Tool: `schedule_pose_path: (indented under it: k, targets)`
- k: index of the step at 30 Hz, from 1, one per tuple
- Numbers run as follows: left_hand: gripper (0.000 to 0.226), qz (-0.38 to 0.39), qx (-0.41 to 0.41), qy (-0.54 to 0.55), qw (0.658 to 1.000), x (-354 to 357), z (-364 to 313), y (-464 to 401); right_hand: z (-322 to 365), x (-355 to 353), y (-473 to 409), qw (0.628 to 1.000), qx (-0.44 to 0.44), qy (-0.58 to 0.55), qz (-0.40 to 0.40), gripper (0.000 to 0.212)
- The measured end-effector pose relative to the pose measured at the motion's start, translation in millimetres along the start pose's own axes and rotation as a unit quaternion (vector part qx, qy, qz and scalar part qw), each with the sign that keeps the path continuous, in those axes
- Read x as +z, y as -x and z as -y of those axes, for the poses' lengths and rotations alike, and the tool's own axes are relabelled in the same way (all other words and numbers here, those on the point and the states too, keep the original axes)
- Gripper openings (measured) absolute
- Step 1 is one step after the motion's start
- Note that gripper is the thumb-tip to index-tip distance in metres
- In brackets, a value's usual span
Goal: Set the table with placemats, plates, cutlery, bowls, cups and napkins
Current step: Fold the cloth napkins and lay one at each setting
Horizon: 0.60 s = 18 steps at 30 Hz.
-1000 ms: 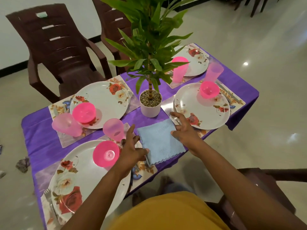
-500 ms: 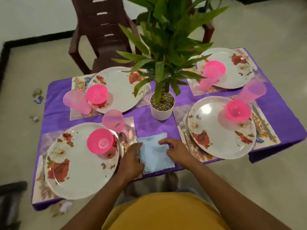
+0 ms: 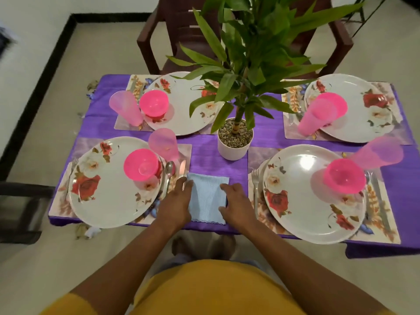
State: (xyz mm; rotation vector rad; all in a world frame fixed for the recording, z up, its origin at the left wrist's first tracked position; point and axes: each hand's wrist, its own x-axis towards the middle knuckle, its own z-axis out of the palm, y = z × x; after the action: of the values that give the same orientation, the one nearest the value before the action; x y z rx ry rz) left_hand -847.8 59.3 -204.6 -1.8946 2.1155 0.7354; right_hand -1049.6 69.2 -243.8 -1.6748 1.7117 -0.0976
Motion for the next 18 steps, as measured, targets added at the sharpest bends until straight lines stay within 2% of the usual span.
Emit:
schedule_pose_path:
  k: [5, 9, 14, 18]
  targets:
    - [0.102, -0.032, -0.010, -0.067, 0.997, 7, -5, 4, 0, -8, 6, 0.998, -0.017, 0.055, -0.040, 0.067]
    - [0.103, -0.026, 0.039, -0.101, 0.994, 10, -10, -1, 4, -10, 7, 0.985, -0.086, 0.115, -0.097, 0.064]
    - [0.108, -0.006, 0.115, -0.126, 0.985, 22, -11, -17, 18, -4, -1, 0.976, -0.157, 0.153, -0.005, 0.085]
    - [0.116, 0.020, 0.127, -0.134, 0.983, 21, -8, -28, 21, -2, -9, 0.970, -0.162, 0.178, 0.035, 0.104]
